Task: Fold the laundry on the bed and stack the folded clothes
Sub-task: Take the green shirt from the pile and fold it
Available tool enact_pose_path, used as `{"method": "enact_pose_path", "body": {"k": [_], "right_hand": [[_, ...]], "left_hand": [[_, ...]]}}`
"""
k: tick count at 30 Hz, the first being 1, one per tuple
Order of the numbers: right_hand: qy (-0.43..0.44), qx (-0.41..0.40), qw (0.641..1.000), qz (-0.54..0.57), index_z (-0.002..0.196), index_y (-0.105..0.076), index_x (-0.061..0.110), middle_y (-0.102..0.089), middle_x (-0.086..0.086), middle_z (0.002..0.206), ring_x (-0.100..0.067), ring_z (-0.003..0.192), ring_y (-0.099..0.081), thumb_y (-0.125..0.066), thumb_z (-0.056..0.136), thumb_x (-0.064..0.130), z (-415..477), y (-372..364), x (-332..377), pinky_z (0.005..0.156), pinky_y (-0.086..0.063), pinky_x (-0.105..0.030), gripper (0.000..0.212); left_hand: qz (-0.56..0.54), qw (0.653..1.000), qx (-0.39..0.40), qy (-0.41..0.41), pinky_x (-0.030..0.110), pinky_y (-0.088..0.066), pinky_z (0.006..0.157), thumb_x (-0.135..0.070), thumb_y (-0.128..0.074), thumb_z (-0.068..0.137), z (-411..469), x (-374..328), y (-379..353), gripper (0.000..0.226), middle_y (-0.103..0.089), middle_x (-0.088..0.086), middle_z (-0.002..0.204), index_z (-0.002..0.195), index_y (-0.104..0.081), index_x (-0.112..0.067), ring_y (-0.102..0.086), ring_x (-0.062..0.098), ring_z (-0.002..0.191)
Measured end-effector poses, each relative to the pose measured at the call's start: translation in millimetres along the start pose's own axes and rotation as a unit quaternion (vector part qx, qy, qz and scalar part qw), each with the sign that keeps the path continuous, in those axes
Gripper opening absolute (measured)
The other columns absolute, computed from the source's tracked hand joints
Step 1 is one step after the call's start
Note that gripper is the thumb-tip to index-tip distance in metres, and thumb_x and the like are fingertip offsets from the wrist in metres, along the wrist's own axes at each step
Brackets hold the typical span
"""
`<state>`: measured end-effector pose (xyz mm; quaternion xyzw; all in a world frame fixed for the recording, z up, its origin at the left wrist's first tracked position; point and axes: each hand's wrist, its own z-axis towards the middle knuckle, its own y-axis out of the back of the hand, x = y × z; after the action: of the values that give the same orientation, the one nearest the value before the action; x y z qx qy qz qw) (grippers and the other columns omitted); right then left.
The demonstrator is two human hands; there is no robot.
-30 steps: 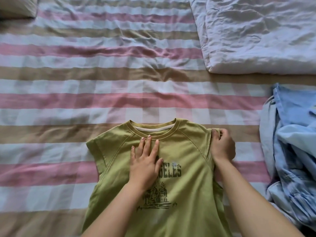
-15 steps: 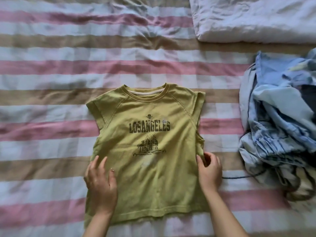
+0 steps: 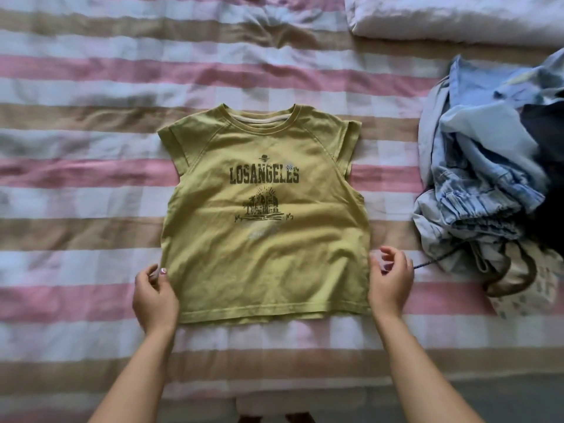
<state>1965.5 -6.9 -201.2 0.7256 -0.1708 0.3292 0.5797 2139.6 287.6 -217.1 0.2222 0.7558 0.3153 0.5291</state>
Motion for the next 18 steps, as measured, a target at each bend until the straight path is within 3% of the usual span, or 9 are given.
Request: {"method": "enact_pose_path", "body": {"k": [3, 6, 11, 14, 18], "right_hand": [[-0.009, 0.037, 0.997, -0.061, 0.095, -0.06, 0.001, -0.058, -0.018, 0.095, -0.033, 0.093, -0.051, -0.072, 0.078, 0.014, -49.5, 13.4, -30.4, 0.08, -0.038, -0.035, 0.025], [-0.06, 0.072, 0.993, -0.075, 0.091, -0.061, 0.002, -0.061, -0.015, 0.091, -0.033, 0.088, -0.054, -0.069, 0.082, 0.019, -64.1, 12.8, -45.8, 0.07, -0.04, -0.036, 0.02], [-0.109, 0.006, 0.994, -0.007, 0.084, -0.064, 0.002, -0.066, -0.017, 0.081, -0.024, 0.073, -0.052, -0.062, 0.087, 0.012, -52.7, 31.6, -62.5, 0.065, -0.034, -0.029, 0.011], [-0.134, 0.024, 0.991, -0.02, 0.084, -0.064, 0.002, -0.065, -0.017, 0.082, -0.03, 0.076, -0.057, -0.062, 0.086, 0.01, -54.7, 41.8, -74.7, 0.066, -0.036, -0.03, 0.009], [-0.144, 0.054, 0.988, 0.016, 0.096, -0.054, 0.006, -0.06, -0.01, 0.089, -0.023, 0.082, -0.053, -0.063, 0.087, 0.014, -57.8, 45.0, -71.0, 0.072, -0.037, -0.028, 0.015]], "left_hand": [[0.01, 0.999, -0.008, 0.05, 0.04, -0.039, 0.087, -0.009, -0.045, 0.095, -19.8, 20.3, 14.0, 0.025, -0.06, 0.027, 0.112, 0.111, -0.058, 0.004, -0.054, 0.039, 0.105], [-0.006, 0.998, 0.001, 0.059, 0.036, -0.039, 0.08, -0.013, -0.05, 0.094, -29.5, 30.6, 18.5, 0.023, -0.063, 0.025, 0.103, 0.105, -0.061, 0.004, -0.056, 0.037, 0.098], [-0.067, 0.995, -0.012, 0.072, 0.012, -0.036, 0.055, -0.01, -0.06, 0.088, -31.7, 42.6, 25.6, 0.015, -0.06, 0.014, 0.084, 0.092, -0.063, 0.005, -0.05, 0.02, 0.079], [-0.058, 0.995, 0.004, 0.084, 0.002, -0.035, 0.055, -0.008, -0.062, 0.086, -41.3, 57.9, 29.1, 0.011, -0.064, 0.018, 0.087, 0.088, -0.063, 0.004, -0.051, 0.02, 0.079], [-0.095, 0.987, 0.052, 0.121, 0.008, -0.042, 0.056, -0.009, -0.063, 0.086, -45.9, 61.9, 35.5, 0.009, -0.061, 0.015, 0.093, 0.09, -0.056, -0.005, -0.054, 0.02, 0.081]]}}
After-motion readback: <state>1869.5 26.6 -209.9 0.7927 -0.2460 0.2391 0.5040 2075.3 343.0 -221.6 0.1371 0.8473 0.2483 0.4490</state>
